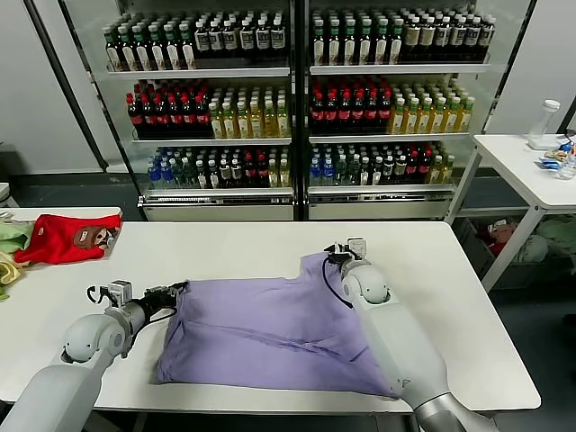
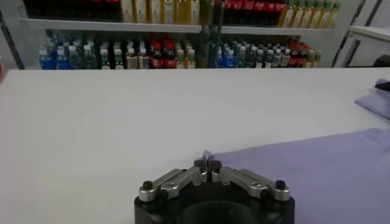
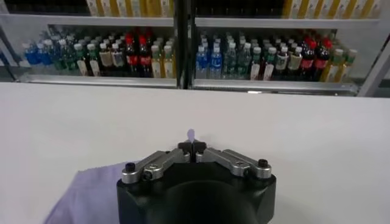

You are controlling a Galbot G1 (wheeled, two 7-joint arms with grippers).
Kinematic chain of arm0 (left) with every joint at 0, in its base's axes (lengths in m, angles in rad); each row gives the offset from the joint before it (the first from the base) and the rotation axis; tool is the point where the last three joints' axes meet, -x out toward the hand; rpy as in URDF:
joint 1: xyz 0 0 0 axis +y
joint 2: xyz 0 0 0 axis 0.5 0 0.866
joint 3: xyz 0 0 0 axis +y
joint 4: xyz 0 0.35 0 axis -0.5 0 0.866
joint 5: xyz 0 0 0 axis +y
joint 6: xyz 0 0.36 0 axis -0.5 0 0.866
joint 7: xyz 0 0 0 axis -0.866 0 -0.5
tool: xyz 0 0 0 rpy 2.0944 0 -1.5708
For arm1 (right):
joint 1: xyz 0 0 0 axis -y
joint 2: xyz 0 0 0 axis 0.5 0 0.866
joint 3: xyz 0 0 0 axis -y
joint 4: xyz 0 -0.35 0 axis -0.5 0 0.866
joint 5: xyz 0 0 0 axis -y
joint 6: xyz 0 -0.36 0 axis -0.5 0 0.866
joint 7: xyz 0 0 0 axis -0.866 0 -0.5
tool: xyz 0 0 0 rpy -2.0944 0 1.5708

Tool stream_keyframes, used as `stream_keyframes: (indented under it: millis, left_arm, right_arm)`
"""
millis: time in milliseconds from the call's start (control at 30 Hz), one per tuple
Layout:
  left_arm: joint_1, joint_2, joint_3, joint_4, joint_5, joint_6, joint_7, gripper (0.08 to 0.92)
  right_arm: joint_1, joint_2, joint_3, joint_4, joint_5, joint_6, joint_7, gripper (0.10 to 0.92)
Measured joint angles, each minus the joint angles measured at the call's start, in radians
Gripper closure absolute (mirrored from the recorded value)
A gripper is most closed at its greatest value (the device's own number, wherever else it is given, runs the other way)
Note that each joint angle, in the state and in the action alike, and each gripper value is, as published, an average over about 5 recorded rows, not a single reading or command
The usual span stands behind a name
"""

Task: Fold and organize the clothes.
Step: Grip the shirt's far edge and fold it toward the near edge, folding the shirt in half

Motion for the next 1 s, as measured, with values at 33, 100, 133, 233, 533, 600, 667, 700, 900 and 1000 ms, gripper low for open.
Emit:
stream_keyframes:
  millis: [33, 100, 133, 233, 533, 600, 667, 700, 900, 1000]
  left_arm:
    - [0.007, 0.004, -0.005, -0.011, -0.007, -0.005, -0.005, 0.918]
    - [0.025, 0.013, -0.017, -0.038, -0.024, -0.015, -0.017, 0.918]
    - [0.035, 0.016, -0.022, -0.053, -0.032, -0.020, -0.024, 0.918]
    - [0.068, 0.023, -0.037, -0.100, -0.052, -0.033, -0.041, 0.918]
    - [0.158, 0.050, -0.079, -0.209, -0.086, -0.067, -0.075, 0.918]
    - [0.177, 0.050, -0.088, -0.228, -0.091, -0.075, -0.079, 0.918]
    - [0.197, 0.048, -0.097, -0.247, -0.095, -0.082, -0.083, 0.918]
    - [0.206, 0.047, -0.102, -0.256, -0.096, -0.085, -0.085, 0.918]
    - [0.260, 0.053, -0.133, -0.292, -0.105, -0.099, -0.088, 0.918]
    - [0.288, 0.057, -0.149, -0.309, -0.110, -0.101, -0.089, 0.918]
  right_arm:
    - [-0.014, -0.012, 0.003, 0.029, 0.008, -0.003, 0.004, 0.909]
    - [-0.046, -0.036, 0.011, 0.092, 0.023, -0.010, 0.013, 0.909]
    - [-0.064, -0.049, 0.016, 0.124, 0.030, -0.013, 0.017, 0.909]
    - [-0.123, -0.082, 0.030, 0.220, 0.044, -0.020, 0.028, 0.909]
    - [-0.304, -0.144, 0.071, 0.456, 0.065, -0.033, 0.058, 0.909]
    - [-0.338, -0.155, 0.080, 0.498, 0.068, -0.035, 0.065, 0.909]
    - [-0.371, -0.165, 0.090, 0.537, 0.071, -0.036, 0.071, 0.909]
    - [-0.388, -0.170, 0.094, 0.556, 0.072, -0.037, 0.074, 0.909]
    - [-0.480, -0.192, 0.123, 0.656, 0.074, -0.040, 0.084, 0.909]
    - [-0.520, -0.202, 0.136, 0.695, 0.075, -0.041, 0.086, 0.909]
